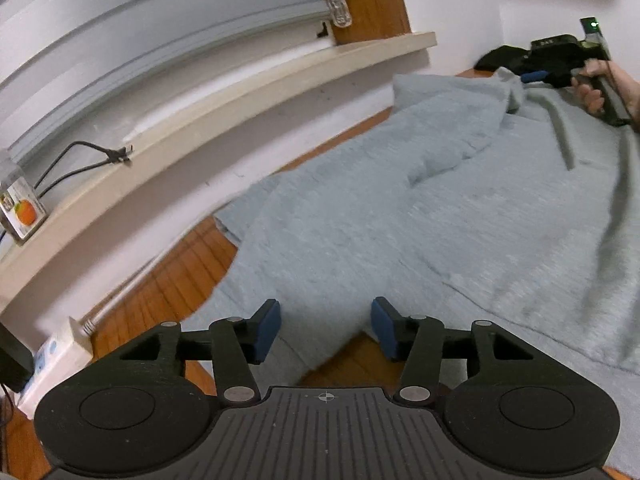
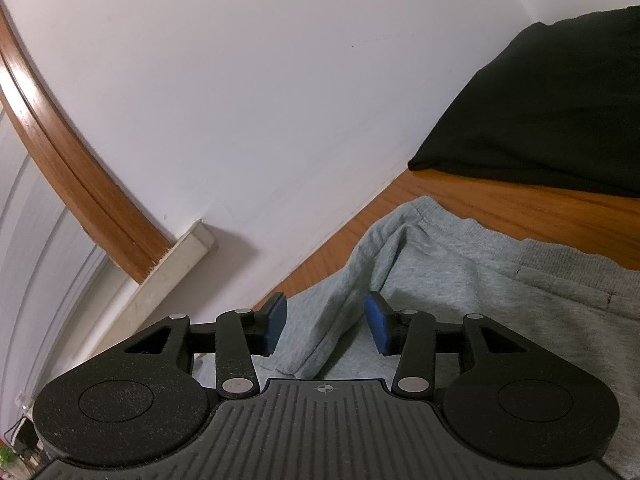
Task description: Fold clothes
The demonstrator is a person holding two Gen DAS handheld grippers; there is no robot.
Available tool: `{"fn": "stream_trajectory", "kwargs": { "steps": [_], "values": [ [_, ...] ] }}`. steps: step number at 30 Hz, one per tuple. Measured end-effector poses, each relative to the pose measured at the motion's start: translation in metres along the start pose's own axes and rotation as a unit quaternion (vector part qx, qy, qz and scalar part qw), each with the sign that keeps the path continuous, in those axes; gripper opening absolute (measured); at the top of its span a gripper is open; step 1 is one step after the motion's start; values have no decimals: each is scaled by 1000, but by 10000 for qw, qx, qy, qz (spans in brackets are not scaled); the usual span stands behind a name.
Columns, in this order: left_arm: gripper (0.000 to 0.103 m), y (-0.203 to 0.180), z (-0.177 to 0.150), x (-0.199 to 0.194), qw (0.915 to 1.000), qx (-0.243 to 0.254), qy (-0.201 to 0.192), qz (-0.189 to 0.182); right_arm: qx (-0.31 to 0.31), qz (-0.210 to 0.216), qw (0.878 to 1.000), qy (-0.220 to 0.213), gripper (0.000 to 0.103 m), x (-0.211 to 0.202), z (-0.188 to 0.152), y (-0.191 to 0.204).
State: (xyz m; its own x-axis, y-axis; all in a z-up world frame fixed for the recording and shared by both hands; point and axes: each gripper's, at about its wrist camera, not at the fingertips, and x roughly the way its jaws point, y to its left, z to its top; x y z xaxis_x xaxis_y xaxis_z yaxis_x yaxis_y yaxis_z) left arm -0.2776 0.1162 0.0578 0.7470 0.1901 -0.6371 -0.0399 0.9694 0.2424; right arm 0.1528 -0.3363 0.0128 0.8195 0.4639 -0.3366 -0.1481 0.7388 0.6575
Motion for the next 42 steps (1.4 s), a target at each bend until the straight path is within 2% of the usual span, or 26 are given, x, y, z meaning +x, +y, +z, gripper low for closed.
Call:
{"fn": "stream_trajectory", "kwargs": {
  "steps": [3, 4, 5, 6, 10, 15, 18, 19, 20, 22, 25, 28, 32, 33, 34, 35, 37, 39, 42],
  "values": [
    [57, 5, -3, 0, 9997, -146, 11, -193, -2, 22, 10000, 0, 48, 0, 0, 0],
    [49, 7, -4, 0, 9995, -195, 15, -257, 1, 30, 10000, -1, 48, 0, 0, 0],
    [14, 8, -4, 0, 9992, -244, 18, -321, 5, 38, 10000, -1, 48, 0, 0, 0],
    [2, 10, -5, 0, 9989, -285, 39, -363, 8, 35, 10000, 1, 48, 0, 0, 0],
    [1, 16, -7, -4, 9995, -270, 24, -132, 5, 29, 10000, 10, 48, 0, 1, 1],
    [1, 38, -2, -49, 9992, -289, -192, 208, 8, 31, 10000, 7, 49, 0, 1, 1],
    [6, 39, -3, -58, 9999, -144, 66, -24, 9, 31, 10000, 6, 49, 0, 1, 1],
    [20, 37, -3, -58, 9999, -55, 132, -21, 9, 31, 10000, 6, 49, 0, 1, 0],
    [48, 35, -2, -58, 9999, -19, 140, 77, 10, 31, 10000, 6, 49, 0, 1, 0],
    [75, 32, -2, -58, 9997, -61, 17, 240, 10, 32, 10000, 5, 49, 0, 1, 0],
    [75, 35, 4, -51, 9989, -370, -202, 187, 11, 32, 10000, 4, 49, -1, 1, 0],
    [81, 40, 17, -31, 9963, -696, -461, 191, 13, 37, 10000, 5, 49, -1, 1, 0],
    [80, 42, 41, 11, 9880, -1376, -672, -181, 13, 41, 10000, 9, 49, -1, 0, 0],
    [76, 40, 47, 24, 9853, -1548, -655, -319, 13, 40, 10000, 11, 49, -1, 0, 1],
    [56, 36, 53, 38, 9819, -1728, -606, -491, -3, 54, 10000, 47, 49, 0, 0, 1],
    [45, 32, 59, 50, 9781, -1893, -557, -657, -25, 75, 9999, 97, 50, 1, 0, 2],
    [45, 19, 72, 70, 9731, -2046, -579, -884, -144, 159, 9994, 268, 56, 5, 0, 4],
    [45, 0, 84, 84, 9722, -1987, -674, -1043, -433, 3, 9986, 319, 57, 6, -1, 14],
    [57, -26, 95, 98, 9735, -1842, -658, -1188, -1029, 65, 9939, 396, 55, 3, -8, 35]
  ]
}}
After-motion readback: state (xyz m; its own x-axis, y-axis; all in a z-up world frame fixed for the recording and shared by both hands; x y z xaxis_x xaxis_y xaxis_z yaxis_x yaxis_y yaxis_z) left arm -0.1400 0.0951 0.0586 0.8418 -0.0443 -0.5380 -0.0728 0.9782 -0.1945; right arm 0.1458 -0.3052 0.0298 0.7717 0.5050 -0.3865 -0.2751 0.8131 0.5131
